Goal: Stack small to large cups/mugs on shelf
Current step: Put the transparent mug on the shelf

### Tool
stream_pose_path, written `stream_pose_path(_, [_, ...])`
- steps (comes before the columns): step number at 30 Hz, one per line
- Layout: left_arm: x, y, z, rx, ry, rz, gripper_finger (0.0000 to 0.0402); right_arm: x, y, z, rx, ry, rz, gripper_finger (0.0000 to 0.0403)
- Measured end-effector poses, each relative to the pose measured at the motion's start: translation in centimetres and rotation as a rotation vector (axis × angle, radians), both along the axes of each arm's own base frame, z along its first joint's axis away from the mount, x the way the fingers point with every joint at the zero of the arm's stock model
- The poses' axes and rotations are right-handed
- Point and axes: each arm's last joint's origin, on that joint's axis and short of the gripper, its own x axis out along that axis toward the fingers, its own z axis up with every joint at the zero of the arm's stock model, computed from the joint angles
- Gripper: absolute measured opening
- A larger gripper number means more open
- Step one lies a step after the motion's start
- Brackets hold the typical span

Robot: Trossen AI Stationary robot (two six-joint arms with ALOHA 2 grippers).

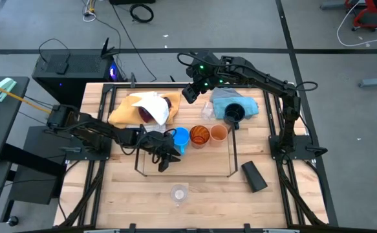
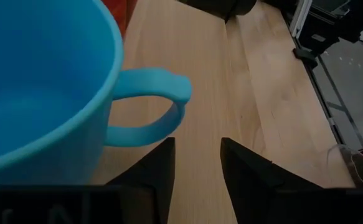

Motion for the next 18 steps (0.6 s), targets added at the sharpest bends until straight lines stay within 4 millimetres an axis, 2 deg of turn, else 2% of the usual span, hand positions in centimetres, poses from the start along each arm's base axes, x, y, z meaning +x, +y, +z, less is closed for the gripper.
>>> stream_pose_path(11, [-0.9,0.1,2.2,0.074,-0.08,-0.063,0.0122,0.0,0.0,0.0,-0.002,-0.001,0.001,0.0146])
stream_pose_path(18, [-0.7,-0.4,3.3,0.012,-0.181,-0.164,0.0125,0.0,0.0,0.0,-0.001,-0.001,0.0,0.0146])
